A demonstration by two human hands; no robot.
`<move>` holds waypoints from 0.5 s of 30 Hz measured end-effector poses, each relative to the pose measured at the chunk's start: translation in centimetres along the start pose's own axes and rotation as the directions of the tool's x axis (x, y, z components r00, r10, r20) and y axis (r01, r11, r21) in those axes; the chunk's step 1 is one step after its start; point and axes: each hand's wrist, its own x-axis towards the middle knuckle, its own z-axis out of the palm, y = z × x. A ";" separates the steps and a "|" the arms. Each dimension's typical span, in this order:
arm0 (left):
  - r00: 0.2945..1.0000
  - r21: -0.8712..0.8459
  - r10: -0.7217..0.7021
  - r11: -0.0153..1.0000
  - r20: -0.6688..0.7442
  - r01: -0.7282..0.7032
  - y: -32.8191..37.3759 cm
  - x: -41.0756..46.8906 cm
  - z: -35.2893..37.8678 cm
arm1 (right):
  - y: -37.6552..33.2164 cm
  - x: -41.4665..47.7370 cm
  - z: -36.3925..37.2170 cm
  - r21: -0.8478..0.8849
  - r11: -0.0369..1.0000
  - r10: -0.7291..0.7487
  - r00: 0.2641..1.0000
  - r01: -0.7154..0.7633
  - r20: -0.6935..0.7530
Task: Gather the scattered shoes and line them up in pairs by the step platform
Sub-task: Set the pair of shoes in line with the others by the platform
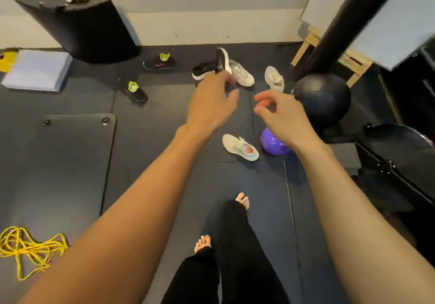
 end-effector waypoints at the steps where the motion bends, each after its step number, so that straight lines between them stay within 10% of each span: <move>1: 1.000 -0.005 -0.029 1.000 0.009 0.029 -1.6 1.6 1.9 | 1.6 2.1 1.4 0.004 1.000 0.020 1.000 -0.020 0.013; 15: 0.930 -0.042 -0.306 0.946 0.204 0.321 -27.0 14.8 35.9 | 31.7 22.9 26.4 -0.079 0.960 0.279 0.941 -0.268 0.190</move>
